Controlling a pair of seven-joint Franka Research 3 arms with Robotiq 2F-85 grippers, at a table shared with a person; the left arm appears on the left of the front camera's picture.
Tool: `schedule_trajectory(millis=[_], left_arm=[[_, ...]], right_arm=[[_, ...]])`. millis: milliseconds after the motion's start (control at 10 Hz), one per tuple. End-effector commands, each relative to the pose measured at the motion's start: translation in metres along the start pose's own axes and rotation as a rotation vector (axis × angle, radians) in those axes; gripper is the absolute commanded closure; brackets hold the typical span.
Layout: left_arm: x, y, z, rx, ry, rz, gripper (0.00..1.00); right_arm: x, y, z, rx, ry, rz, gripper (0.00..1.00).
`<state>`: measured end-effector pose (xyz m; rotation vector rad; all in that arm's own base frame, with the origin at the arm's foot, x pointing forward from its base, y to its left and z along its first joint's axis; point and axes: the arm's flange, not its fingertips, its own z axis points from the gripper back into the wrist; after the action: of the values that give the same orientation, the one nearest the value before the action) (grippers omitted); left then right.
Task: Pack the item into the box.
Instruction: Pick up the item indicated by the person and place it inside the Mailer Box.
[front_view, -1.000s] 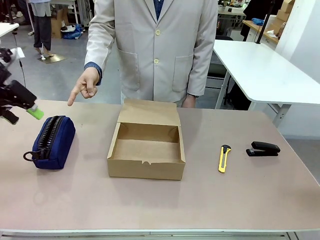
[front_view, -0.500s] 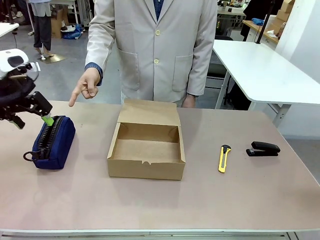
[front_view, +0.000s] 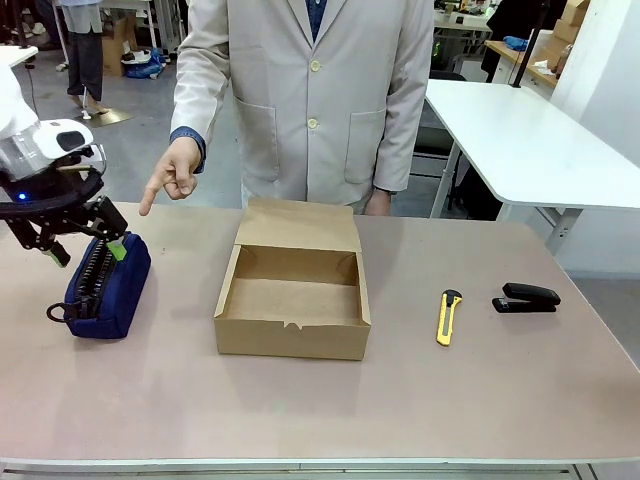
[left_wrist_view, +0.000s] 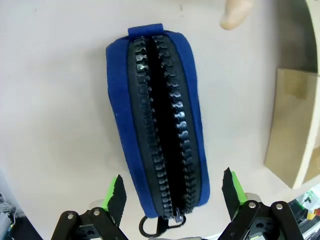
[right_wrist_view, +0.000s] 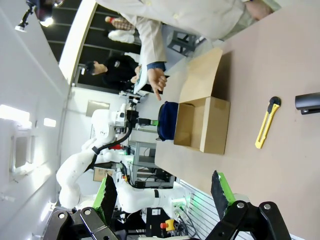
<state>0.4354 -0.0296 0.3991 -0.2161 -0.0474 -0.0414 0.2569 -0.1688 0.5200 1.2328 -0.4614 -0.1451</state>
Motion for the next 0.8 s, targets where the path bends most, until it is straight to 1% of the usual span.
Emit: schedule_trajectory(millis=[0, 400, 700], left_arm=[[0.007, -0.008, -0.010, 0.065, 0.005, 0.033, 0.00], [0.012, -0.003, -0.034, 0.106, 0.029, 0.073, 0.00], [0.012, -0.003, -0.039, 0.127, 0.024, 0.080, 0.00]], right_arm=[[0.003, 0.002, -0.001, 0.017, -0.009, 0.028, 0.00], [0.003, 0.002, -0.001, 0.017, -0.009, 0.028, 0.00], [0.003, 0.002, -0.001, 0.017, -0.009, 0.028, 0.00]])
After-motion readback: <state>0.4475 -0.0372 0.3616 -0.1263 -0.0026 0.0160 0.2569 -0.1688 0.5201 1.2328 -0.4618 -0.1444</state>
